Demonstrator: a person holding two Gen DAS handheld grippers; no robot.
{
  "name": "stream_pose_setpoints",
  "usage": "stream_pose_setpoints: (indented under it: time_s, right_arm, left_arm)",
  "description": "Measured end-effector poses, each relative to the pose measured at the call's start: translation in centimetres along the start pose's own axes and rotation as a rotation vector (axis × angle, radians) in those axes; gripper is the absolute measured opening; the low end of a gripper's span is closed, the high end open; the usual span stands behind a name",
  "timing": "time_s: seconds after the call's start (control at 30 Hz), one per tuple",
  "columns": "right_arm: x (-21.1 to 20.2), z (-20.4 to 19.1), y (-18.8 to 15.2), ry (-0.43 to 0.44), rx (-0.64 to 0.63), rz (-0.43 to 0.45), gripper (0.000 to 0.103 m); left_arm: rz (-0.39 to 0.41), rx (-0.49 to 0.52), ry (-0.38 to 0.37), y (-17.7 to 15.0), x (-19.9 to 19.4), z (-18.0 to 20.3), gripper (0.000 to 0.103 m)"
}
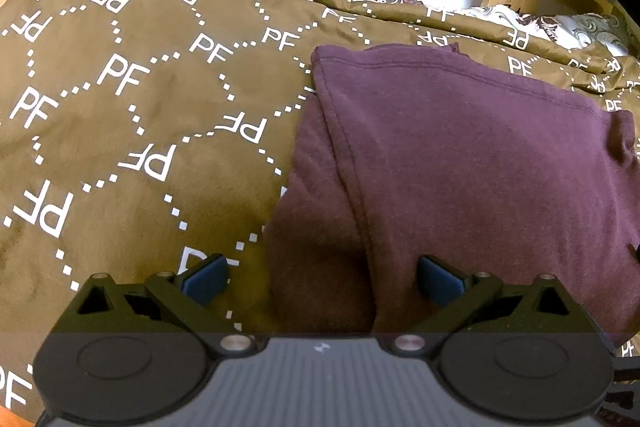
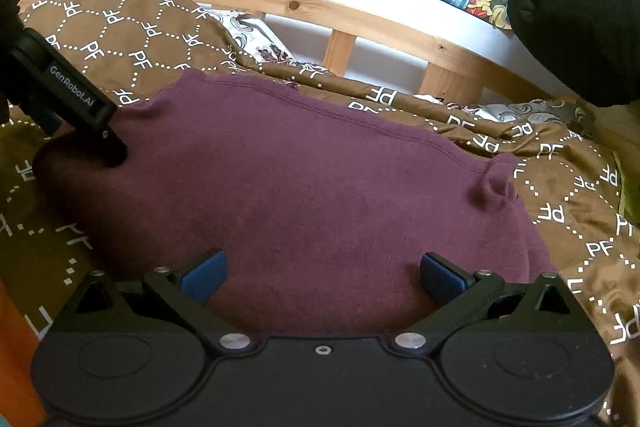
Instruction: Fold small clothes
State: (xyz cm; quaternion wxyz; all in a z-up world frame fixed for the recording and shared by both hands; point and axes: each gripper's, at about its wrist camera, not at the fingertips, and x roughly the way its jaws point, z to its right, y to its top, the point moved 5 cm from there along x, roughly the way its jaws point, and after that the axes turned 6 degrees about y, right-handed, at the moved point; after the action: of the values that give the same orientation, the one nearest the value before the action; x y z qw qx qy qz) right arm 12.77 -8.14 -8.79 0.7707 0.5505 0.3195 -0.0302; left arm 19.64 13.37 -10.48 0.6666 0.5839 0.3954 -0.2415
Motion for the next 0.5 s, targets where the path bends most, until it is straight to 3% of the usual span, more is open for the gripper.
stream_pose_setpoints:
  time_s: [0.2,0.3,0.4,0.47,0.5]
  right_arm:
    - [0.0,0.0,0.0,0.002,0.003,-0.001,0.102]
    - [0.0,0.0,0.0,0.001,0.003,-0.001,0.102]
    - [0.0,0.0,0.0,0.001,0.002,-0.001,0.102]
    - [0.0,0.0,0.0,0.0,0.002,0.0,0.102]
    - [-0.1,0.0,0.0,-0.002,0.0,0.001,0.102]
  left_arm:
    - [-0.008,0.0,-0.029,0.3,-0.3,0.3,0.092]
    - [0.004,0.014,-0.048,0.4,-0.7,0.6,0.08]
    - [0.014,0.025,-0.065,0.6,-1.3,1.0,0.055]
    - [0.019,0.033,-0.071,0.8,-1.7,1.3,0.029]
    - [0.02,0.043,-0.074,0.9,-2.0,1.6,0.025]
